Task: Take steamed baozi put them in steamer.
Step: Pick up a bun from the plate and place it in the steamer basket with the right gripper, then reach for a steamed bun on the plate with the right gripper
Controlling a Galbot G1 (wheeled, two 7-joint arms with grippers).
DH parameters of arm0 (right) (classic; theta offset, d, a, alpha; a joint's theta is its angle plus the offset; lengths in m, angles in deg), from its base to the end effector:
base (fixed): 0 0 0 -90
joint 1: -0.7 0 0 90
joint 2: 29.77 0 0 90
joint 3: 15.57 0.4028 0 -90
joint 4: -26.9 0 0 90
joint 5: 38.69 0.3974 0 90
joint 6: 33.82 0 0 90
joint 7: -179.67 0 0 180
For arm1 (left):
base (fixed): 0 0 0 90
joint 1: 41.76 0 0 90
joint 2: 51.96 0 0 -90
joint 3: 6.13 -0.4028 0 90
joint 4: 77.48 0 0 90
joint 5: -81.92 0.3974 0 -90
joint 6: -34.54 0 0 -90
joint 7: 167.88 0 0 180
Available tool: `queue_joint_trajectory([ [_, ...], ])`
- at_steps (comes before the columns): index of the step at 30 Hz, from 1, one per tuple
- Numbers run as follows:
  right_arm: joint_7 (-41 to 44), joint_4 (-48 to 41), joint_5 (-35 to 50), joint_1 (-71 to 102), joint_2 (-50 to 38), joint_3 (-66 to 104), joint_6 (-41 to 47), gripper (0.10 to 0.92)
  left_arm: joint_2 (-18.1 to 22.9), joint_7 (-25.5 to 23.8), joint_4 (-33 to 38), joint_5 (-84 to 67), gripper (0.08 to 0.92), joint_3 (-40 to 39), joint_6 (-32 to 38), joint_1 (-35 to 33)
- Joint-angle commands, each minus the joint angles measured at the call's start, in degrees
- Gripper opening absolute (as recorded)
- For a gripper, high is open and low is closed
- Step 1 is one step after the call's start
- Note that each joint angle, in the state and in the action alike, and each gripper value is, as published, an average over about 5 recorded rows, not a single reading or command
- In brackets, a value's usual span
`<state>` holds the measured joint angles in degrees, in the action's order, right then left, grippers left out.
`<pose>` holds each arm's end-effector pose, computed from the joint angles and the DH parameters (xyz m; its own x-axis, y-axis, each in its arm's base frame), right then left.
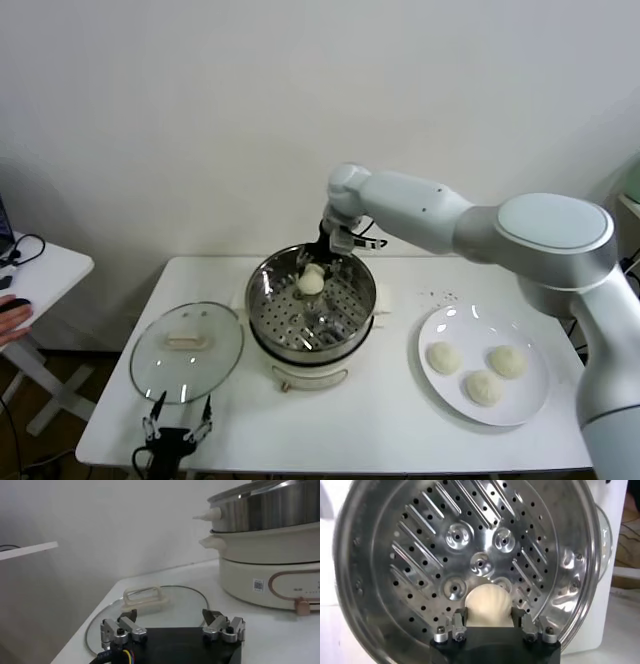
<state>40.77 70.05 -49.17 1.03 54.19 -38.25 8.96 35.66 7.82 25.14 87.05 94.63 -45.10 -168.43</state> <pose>0.7147 0.1765 -0.1089 -0.1110 -0.3100 0.9442 -0.0093 -0.9497 -0.3129 0.1188 0.0855 -0.4783 -0.9683 -0.0666 0.2408 -0.0157 0.9781 0.2074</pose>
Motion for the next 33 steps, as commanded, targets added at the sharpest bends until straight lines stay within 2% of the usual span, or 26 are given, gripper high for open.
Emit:
queue_joint_trajectory([
  [1,-1.2,-2.5,0.1,0.8,1.2,0.7,-2.8,0.742,0.0,0.0,0.0,0.0,0.823,-0.1,0.0,0.1],
  [5,-0.2,-0.1,4.0,-1.4,-0.4,-0.3,-2.8,0.813,0.0,0.0,0.3,0.1,0.823,-0.3,0.0,0.0],
  [8,0.7,2.5,6.6,-3.9,-2.6,-1.5,-2.8,0.821,0.1,0.0,0.5,0.1,0.823,-0.3,0.0,-0.2],
  [10,1.9,5.3,11.1,-6.7,-4.7,-3.9,-2.6,0.822,0.1,0.0,0.6,0.2,0.823,-0.3,0.0,-0.3],
  [14,6.1,13.1,28.3,-15.8,-9.8,-14.0,4.6,0.823,0.1,0.0,0.8,0.3,0.823,-0.4,-0.1,-0.4],
  [16,9.3,17.9,39.2,-20.9,-13.2,-19.8,12.0,0.823,0.1,0.0,0.8,0.4,0.823,-0.5,-0.1,-0.5],
  [19,14.4,23.7,49.6,-27.1,-18.5,-25.8,24.2,0.823,0.0,-0.1,0.9,0.6,0.823,-0.7,-0.2,-0.4],
  [23,18.3,26.9,53.8,-32.9,-23.6,-31.0,34.7,0.823,-0.2,-0.1,0.8,0.7,0.823,-1.0,-0.3,-0.2],
  [33,17.6,34.1,57.0,-37.5,-31.5,-37.5,49.2,0.823,-0.6,-0.2,0.4,0.6,0.823,-1.1,-0.3,0.1],
])
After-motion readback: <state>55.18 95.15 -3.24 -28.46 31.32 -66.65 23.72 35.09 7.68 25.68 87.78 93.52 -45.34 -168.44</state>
